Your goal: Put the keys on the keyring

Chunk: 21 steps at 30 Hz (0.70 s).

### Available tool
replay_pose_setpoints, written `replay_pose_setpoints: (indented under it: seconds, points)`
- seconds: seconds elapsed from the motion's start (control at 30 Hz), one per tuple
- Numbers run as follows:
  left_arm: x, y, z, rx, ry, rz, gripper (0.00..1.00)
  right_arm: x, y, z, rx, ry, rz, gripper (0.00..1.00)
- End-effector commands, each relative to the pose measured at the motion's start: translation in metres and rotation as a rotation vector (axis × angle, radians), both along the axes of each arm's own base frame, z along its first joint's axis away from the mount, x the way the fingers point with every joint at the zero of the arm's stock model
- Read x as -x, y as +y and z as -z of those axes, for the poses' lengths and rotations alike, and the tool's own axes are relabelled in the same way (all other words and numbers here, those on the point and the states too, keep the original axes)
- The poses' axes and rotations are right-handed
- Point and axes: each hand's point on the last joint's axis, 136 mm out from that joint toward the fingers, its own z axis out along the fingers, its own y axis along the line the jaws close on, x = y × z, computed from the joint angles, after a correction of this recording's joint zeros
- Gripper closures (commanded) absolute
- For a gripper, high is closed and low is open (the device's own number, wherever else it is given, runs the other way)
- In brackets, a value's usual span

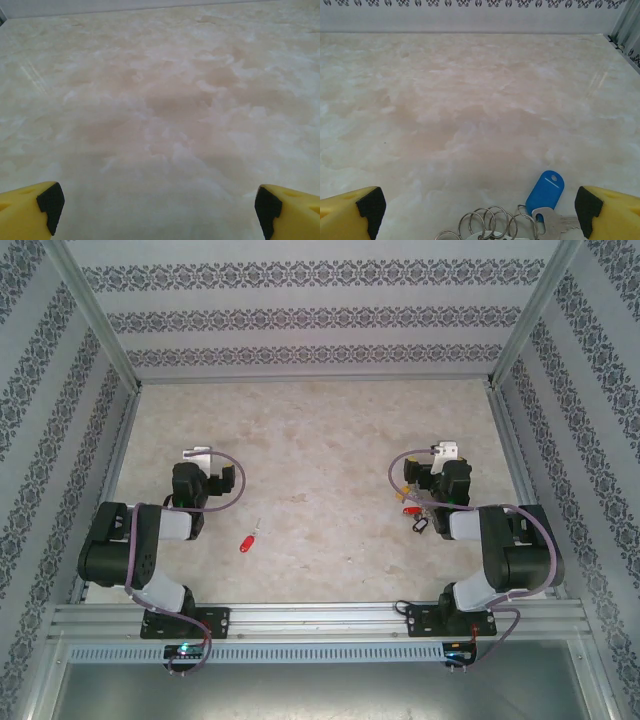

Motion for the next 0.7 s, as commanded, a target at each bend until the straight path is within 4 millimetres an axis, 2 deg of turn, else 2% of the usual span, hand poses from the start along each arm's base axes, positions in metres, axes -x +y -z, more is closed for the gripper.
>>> replay_pose_setpoints:
  seconds: [0.0, 0.67]
  points:
    - [-0.0051, 0.0028, -0.0081, 0.027, -0.022, -0.008, 0.01, -0.0050, 0.0006, -0.0145, -0.021, -0.045, -0.008, 0.02]
    - [-0.0053, 0.0032, -0.0082, 0.028, -0.021, -0.009, 0.01, -0.0056, -0.0024, -0.0159, -0.017, -0.047, 0.015, 0.02]
